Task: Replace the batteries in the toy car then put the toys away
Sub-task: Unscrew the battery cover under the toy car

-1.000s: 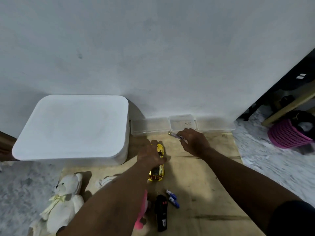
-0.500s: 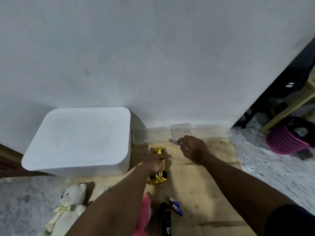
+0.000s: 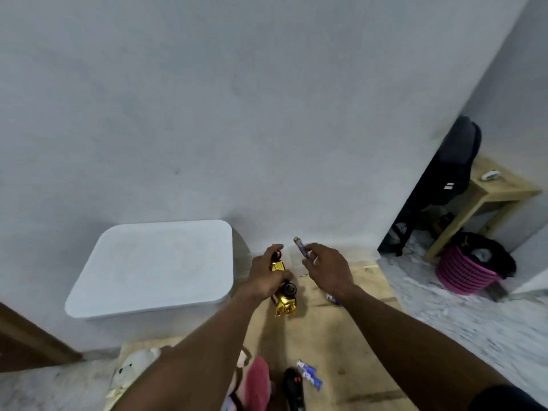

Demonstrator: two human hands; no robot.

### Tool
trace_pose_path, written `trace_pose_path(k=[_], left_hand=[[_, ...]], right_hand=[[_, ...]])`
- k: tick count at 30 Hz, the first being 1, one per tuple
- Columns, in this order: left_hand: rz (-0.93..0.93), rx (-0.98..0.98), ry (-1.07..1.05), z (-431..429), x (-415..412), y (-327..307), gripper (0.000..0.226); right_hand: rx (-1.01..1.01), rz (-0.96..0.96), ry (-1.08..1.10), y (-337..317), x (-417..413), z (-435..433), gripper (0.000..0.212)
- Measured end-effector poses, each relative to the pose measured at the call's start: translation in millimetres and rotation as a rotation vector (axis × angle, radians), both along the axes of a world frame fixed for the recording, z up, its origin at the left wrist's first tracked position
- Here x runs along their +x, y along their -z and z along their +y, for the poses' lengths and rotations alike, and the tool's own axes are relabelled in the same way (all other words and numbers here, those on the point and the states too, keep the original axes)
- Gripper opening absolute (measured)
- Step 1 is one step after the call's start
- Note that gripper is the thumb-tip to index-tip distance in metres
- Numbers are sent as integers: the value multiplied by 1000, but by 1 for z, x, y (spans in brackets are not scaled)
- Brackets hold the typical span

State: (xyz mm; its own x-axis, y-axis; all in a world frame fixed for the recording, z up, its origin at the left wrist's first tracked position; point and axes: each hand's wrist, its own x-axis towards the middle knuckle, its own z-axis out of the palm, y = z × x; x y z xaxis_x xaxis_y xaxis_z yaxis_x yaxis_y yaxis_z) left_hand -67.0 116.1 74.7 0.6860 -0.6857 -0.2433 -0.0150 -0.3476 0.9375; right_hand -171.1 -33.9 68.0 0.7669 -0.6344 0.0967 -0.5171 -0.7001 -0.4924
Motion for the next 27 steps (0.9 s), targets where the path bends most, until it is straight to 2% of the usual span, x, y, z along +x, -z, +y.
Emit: trace_pose_path(k=[2,7,12,16,19,23,27], left_hand=[[58,-66,-46,7,-3,-9,73],[199,-207,-134,18,-9,-23,66],[83,-130,-76,20,-14,-27,64],[21,-47,28,16,-17,-24,49],[64,-99,-51,12,-20,-21,39],[173,-159,-106,7,-24,-21,44],[96,-139,-75,7,-28,-21,54]], right_hand=[[23,-62,38,-10,-5,12,28],[48,-152,71,-28,-17,26,23],[65,-191,55,-44,-25,21,21],[93,-211,50,-51,-27,13,21],[100,-212,29,-51,-28,8,22],[109,-213,19,-49,-28,1,22],[112,-222,27,-48,-27,-3,22]])
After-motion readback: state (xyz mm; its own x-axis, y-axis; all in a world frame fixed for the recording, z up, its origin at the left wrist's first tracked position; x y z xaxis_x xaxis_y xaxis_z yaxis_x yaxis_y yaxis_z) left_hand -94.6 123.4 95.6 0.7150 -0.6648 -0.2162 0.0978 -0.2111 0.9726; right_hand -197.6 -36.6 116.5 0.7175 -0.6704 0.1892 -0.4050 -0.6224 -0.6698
